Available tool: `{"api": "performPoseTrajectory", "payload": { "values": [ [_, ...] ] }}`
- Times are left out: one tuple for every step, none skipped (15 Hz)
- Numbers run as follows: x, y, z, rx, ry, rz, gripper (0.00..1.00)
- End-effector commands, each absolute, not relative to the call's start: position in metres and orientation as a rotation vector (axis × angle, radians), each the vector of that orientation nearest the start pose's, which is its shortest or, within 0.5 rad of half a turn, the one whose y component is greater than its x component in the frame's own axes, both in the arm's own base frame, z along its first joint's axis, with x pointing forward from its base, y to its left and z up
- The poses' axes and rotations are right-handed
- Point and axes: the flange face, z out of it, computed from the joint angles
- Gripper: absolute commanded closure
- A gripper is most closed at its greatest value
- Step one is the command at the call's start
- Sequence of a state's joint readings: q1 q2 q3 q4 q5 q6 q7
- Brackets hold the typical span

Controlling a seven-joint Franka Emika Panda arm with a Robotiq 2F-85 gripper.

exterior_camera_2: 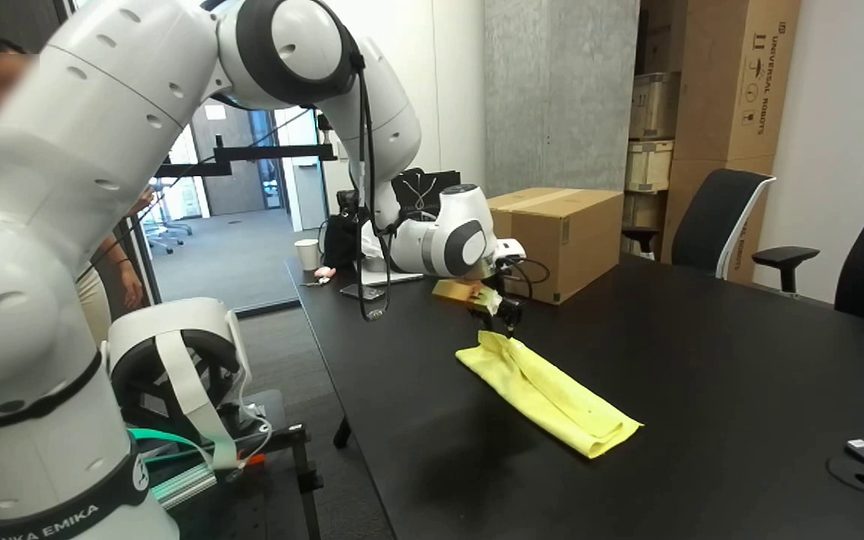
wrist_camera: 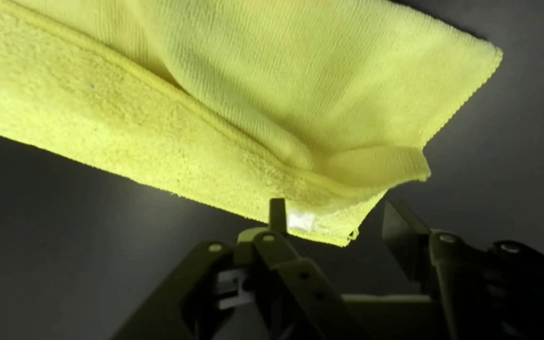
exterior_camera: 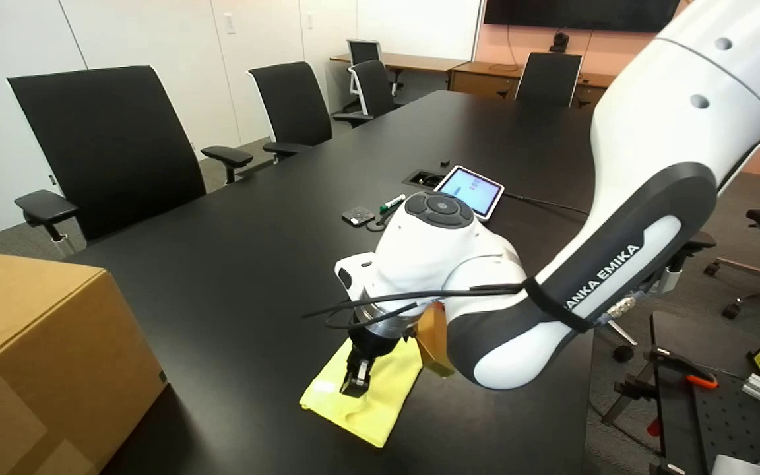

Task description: Fold the towel in half

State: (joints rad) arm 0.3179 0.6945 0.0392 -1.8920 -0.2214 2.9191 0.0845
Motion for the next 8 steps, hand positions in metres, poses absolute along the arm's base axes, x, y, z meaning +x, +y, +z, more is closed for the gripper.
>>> {"api": "performPoseTrajectory", "payload": {
  "values": [
    [0.623, 0.251, 0.179, -2.978, -0.651, -0.603, 0.12],
    [0.625, 0.253, 0.182, -2.976, -0.642, -0.617, 0.05],
    [0.625, 0.255, 0.184, -2.974, -0.644, -0.620, 0.01],
    [0.625, 0.257, 0.188, -2.986, -0.664, -0.603, 0.00],
    [0.623, 0.255, 0.186, -3.009, -0.693, -0.567, 0.00],
    [0.620, 0.252, 0.186, -3.040, -0.720, -0.534, 0.00],
    [0.617, 0.249, 0.186, -3.057, -0.738, -0.491, 0.00],
    [0.611, 0.244, 0.187, -3.080, -0.766, -0.424, 0.00]
  ]
}}
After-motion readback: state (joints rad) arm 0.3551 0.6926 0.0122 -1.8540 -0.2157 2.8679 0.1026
